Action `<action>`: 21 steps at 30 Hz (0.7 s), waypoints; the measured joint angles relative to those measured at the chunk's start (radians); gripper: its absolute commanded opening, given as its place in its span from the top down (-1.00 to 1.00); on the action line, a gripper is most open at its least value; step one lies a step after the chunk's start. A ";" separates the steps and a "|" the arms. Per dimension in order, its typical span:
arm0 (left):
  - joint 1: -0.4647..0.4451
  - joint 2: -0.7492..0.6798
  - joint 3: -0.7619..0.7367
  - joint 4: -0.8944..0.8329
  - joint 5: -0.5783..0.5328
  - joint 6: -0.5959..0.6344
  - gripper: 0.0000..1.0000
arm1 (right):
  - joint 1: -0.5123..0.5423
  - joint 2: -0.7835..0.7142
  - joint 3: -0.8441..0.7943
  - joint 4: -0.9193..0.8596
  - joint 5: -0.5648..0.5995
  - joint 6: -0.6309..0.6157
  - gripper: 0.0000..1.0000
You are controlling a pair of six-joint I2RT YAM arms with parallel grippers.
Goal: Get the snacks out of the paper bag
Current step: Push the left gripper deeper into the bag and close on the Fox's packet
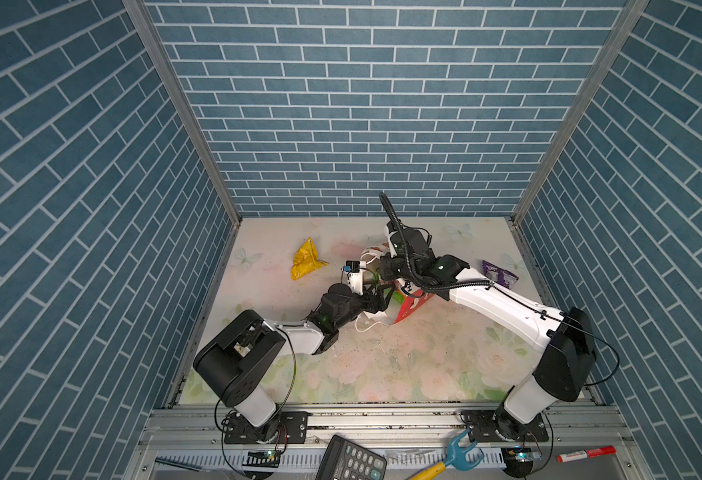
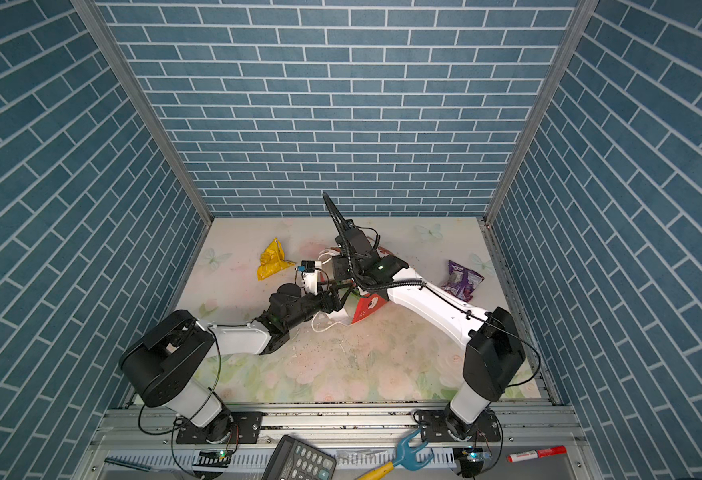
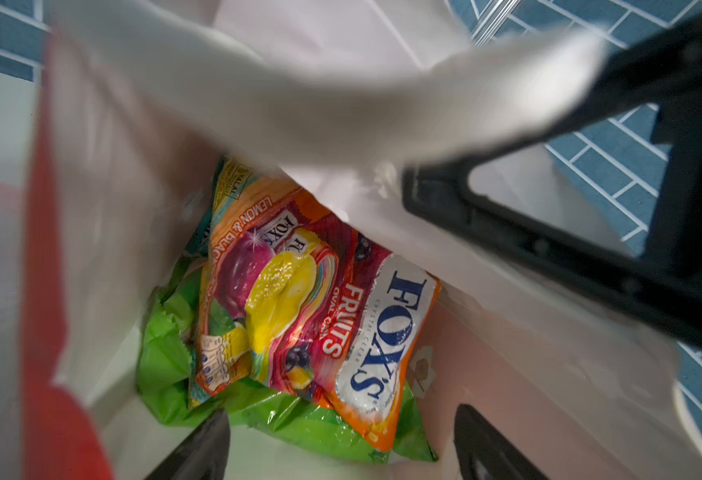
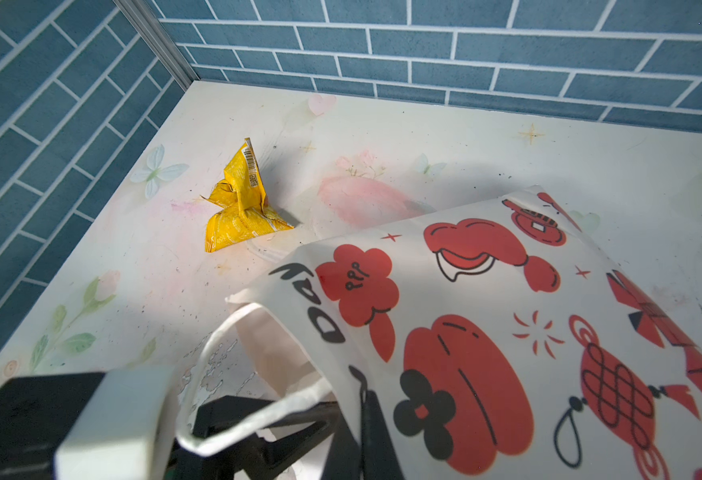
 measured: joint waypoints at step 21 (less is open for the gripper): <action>-0.010 0.031 0.123 -0.137 0.032 0.071 -0.88 | 0.000 -0.013 0.000 -0.016 -0.008 0.000 1.00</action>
